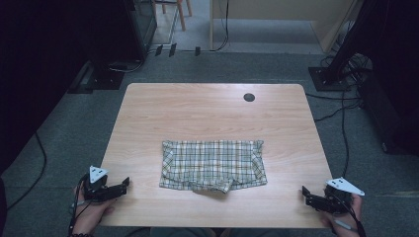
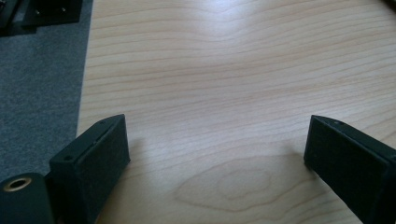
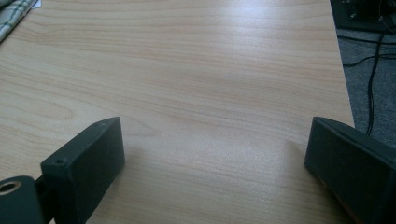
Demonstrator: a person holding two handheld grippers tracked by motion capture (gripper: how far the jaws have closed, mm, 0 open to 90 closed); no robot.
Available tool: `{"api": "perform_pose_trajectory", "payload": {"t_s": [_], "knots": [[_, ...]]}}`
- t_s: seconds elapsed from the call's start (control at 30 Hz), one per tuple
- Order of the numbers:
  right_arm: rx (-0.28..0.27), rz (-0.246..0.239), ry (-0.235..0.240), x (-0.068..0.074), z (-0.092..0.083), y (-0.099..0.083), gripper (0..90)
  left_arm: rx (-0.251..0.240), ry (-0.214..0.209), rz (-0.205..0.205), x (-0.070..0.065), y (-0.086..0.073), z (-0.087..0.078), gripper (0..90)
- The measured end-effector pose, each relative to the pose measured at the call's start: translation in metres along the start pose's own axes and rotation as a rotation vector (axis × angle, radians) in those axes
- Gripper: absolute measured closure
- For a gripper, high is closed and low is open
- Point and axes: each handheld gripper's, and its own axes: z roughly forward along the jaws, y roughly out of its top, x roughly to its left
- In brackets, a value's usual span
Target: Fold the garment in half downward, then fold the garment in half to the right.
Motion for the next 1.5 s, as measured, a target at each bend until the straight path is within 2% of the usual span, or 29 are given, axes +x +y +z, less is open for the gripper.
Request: {"api": "perform_pose_trajectory", "payload": {"t_s": [0.2,0.53,0.63,0.7,0.8,1.0,1.37,1.5], "knots": [[-0.003,0.016,-0.003,-0.001,0.0,0.0,3.8,0.001,0.018,-0.018,0.007,-0.003,-0.003,6.9],[-0.001,0.015,-0.008,-0.001,0.0,0.0,3.3,0.001,0.018,-0.022,0.008,-0.003,-0.004,6.9],[-0.001,0.017,-0.006,-0.001,0.0,0.0,3.2,-0.013,0.014,-0.032,0.008,-0.003,-0.004,6.9],[-0.001,0.018,-0.005,-0.001,0.0,0.0,3.1,-0.043,0.025,-0.023,0.006,-0.003,-0.006,6.9],[-0.001,0.016,-0.006,-0.001,0.0,0.0,3.1,-0.026,0.047,-0.011,0.002,0.0,-0.003,6.9],[-0.002,0.022,-0.002,-0.002,0.0,0.0,3.1,-0.037,-0.019,-0.015,-0.01,0.01,-0.002,6.9],[-0.005,0.02,0.0,-0.002,0.0,0.0,3.0,-0.04,-0.063,0.009,-0.028,0.035,0.01,6.9],[-0.005,0.018,-0.001,-0.001,0.0,0.0,3.0,-0.047,-0.082,0.037,-0.032,0.048,0.015,6.9]]}}
